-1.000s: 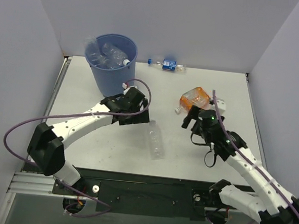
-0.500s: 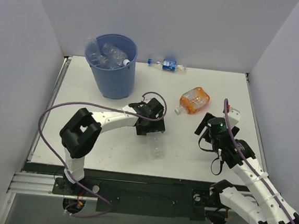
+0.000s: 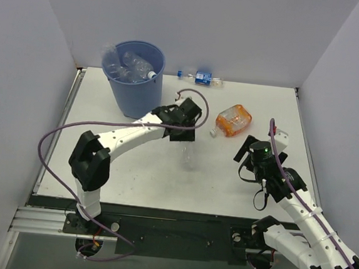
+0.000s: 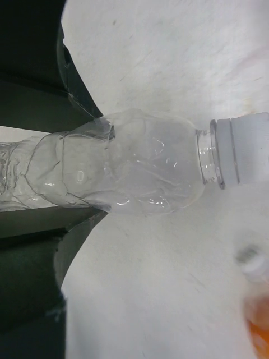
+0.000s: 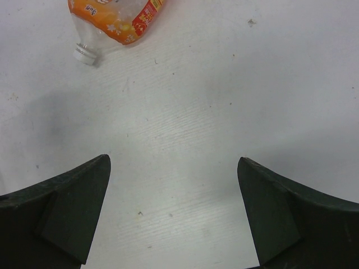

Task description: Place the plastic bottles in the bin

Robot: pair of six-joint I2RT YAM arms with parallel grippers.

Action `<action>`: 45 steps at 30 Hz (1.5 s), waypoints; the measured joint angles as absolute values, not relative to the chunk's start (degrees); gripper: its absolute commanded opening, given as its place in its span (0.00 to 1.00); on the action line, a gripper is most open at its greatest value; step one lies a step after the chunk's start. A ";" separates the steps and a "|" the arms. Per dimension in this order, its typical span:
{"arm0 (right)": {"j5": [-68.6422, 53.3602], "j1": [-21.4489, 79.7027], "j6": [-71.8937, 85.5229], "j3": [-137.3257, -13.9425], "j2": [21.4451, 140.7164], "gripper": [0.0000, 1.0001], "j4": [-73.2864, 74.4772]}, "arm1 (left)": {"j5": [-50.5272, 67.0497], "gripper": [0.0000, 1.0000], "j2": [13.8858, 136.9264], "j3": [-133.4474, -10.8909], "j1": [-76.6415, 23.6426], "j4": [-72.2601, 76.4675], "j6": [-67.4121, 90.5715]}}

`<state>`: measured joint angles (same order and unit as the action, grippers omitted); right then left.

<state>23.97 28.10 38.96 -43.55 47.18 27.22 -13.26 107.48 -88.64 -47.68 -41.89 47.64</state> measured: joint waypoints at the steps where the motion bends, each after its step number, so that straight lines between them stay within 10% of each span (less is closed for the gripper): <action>1: 23.94 28.10 39.03 -43.53 47.18 0.90 27.22 | -14.02 0.39 106.56 -91.46 -46.81 -43.20 45.50; 17: 23.79 28.10 40.71 -43.53 44.53 0.90 27.46 | -32.40 0.32 97.73 -128.81 -28.73 -30.92 7.94; 28: 24.05 28.10 41.76 -43.53 43.51 0.90 28.36 | -33.76 0.34 106.34 -120.18 -19.29 -21.12 2.68; 30: 24.21 28.10 41.95 -43.53 42.96 0.90 28.64 | -33.63 0.42 108.53 -119.02 -18.70 -21.19 2.79; 33: 24.43 28.10 42.02 -43.53 42.06 0.90 28.99 | -33.80 0.87 110.69 -117.49 -18.31 -21.87 3.70; 45: 24.67 28.67 43.09 -43.53 41.80 0.90 29.95 | -32.10 0.95 109.32 -119.55 -20.60 -33.28 5.93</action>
